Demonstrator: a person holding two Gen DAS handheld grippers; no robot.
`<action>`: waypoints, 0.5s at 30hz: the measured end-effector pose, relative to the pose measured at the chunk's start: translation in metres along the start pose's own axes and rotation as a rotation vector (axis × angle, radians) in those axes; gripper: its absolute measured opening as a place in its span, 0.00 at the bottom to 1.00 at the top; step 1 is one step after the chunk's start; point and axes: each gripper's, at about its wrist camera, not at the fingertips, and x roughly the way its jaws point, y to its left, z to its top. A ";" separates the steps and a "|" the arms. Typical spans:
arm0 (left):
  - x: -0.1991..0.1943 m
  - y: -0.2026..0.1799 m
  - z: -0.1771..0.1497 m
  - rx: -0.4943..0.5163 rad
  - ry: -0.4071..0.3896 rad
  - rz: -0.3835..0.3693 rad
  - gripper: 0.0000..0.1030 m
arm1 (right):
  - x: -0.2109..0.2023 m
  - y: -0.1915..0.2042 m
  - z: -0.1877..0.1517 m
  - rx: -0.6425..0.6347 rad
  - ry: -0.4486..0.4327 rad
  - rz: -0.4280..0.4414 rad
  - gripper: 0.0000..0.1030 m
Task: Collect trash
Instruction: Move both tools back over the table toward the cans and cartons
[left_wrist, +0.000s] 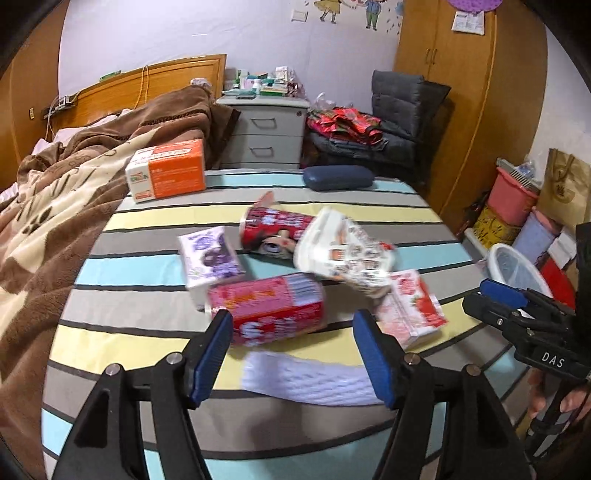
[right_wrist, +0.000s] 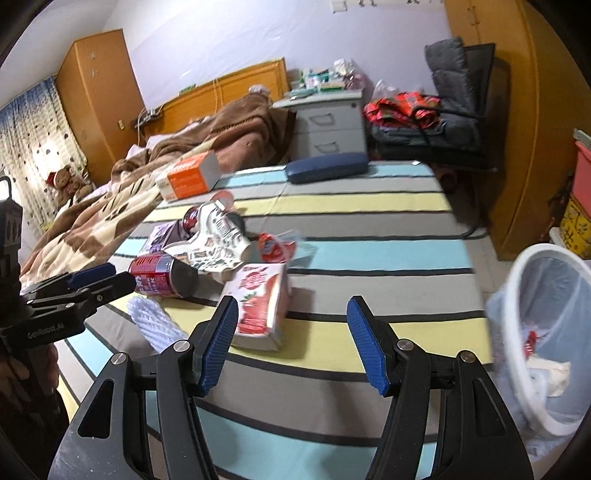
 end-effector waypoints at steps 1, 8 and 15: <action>0.002 0.003 0.001 0.014 0.000 0.003 0.68 | 0.003 0.003 0.000 -0.004 0.007 0.000 0.61; 0.016 0.014 0.015 0.105 0.041 -0.031 0.71 | 0.021 0.012 0.001 -0.014 0.054 -0.006 0.62; 0.035 0.011 0.020 0.206 0.104 -0.052 0.71 | 0.035 0.019 0.003 -0.019 0.097 -0.027 0.64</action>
